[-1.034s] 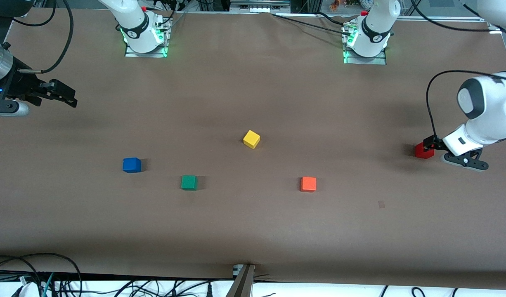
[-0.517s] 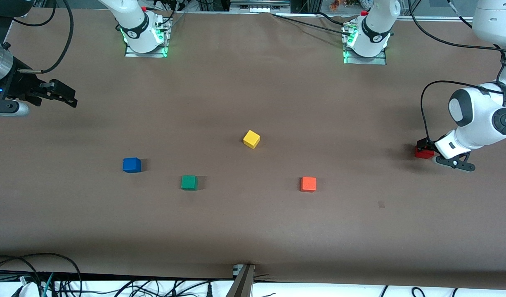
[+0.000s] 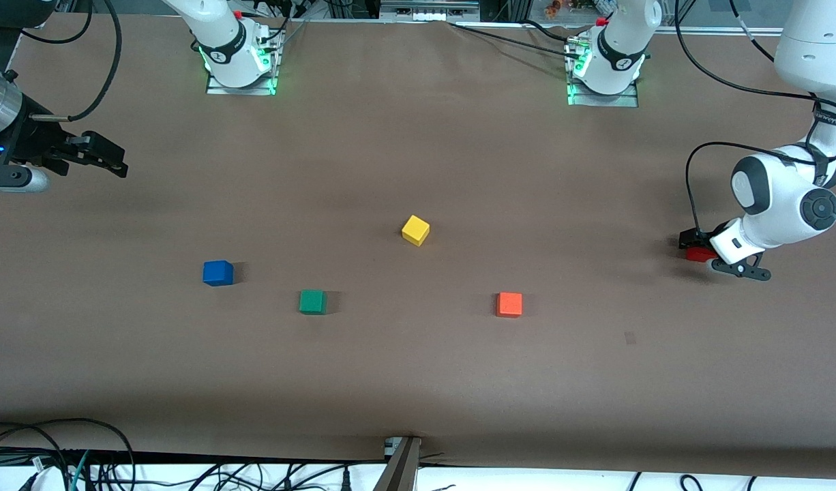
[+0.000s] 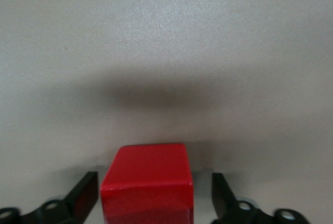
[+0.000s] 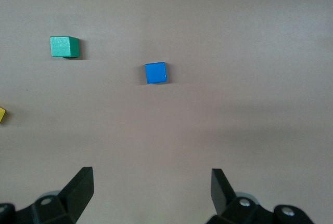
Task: Pass red block to right arm, stack on blue
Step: 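Move the left gripper down over the red cube and close it, then lift the red cube with the left gripper and carry it to mid-table, then hold the red cube with the left gripper while the right gripper approaches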
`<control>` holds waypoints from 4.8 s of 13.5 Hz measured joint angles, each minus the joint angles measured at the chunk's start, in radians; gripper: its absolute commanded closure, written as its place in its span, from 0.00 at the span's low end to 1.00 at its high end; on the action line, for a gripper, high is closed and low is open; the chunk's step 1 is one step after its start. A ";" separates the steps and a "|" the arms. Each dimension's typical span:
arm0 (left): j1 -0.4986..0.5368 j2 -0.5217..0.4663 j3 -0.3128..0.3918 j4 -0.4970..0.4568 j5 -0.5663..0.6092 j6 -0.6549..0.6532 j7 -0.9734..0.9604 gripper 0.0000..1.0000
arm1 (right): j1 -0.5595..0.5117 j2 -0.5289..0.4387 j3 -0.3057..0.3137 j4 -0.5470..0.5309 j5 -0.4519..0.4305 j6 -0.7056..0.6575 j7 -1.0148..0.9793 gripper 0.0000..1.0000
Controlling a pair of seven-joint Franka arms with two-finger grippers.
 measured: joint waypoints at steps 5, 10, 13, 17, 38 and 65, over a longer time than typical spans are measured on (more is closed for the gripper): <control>0.000 0.000 -0.001 0.003 0.000 -0.003 0.000 0.94 | 0.000 0.000 0.001 0.000 0.000 0.000 0.000 0.00; -0.005 -0.036 -0.064 0.189 0.000 -0.318 0.002 0.92 | 0.000 0.000 0.001 0.000 0.000 0.000 0.000 0.00; -0.010 -0.060 -0.149 0.393 -0.003 -0.574 0.002 0.93 | 0.000 0.000 0.002 0.000 0.000 0.000 0.000 0.00; -0.013 -0.064 -0.278 0.496 -0.130 -0.644 0.067 0.93 | 0.000 0.000 0.002 0.000 0.000 0.000 0.000 0.00; -0.320 0.045 -0.507 0.520 -1.236 -0.331 1.149 1.00 | 0.000 0.000 0.002 0.001 0.000 0.000 0.000 0.00; -0.408 0.107 -0.508 0.458 -1.615 -0.232 1.714 1.00 | -0.013 0.234 -0.034 0.034 0.675 -0.040 -0.147 0.00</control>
